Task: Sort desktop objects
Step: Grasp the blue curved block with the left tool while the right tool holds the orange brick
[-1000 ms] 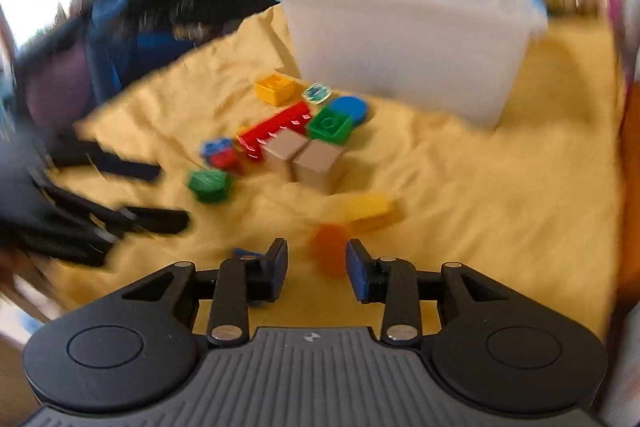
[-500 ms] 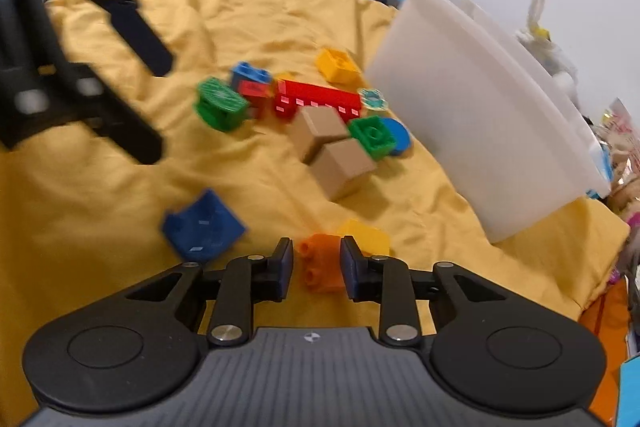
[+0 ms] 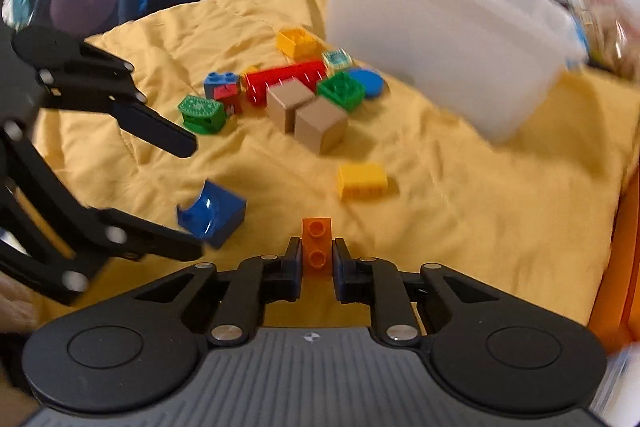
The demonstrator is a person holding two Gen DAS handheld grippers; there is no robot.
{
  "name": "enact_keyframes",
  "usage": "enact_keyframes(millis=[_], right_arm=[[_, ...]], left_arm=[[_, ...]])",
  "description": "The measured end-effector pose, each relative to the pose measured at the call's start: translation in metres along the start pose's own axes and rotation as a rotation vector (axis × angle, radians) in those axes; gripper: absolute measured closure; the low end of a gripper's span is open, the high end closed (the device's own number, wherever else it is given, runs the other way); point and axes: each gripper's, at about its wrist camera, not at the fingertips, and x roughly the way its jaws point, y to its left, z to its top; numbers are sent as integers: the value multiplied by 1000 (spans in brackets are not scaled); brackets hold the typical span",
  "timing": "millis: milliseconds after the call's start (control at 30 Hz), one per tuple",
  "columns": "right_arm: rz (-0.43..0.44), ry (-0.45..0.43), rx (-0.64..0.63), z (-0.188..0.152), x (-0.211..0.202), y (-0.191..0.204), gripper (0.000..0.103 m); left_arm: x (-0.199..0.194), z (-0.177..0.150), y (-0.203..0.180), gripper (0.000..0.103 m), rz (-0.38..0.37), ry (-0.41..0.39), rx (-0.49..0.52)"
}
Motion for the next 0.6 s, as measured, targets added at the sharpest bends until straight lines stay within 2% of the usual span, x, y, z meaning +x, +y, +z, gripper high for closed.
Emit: enact_keyframes(millis=[67, 133, 167, 200, 433, 600], right_arm=[[23, 21, 70, -7, 1, -5, 86], [25, 30, 112, -14, 3, -8, 86], [23, 26, 129, -15, 3, -8, 86], [19, 24, 146, -15, 3, -8, 86], [-17, 9, 175, -18, 3, -1, 80], [-34, 25, 175, -14, 2, 2, 86]], left_arm=[[9, -1, 4, 36, -11, 14, -5], [15, -3, 11, 42, -41, 31, -65], [14, -4, 14, 53, -51, 18, -93], [12, -4, 15, 56, -58, 9, -99], [2, -5, 12, 56, -89, -22, -96], [-14, 5, 20, 56, -98, -59, -125]])
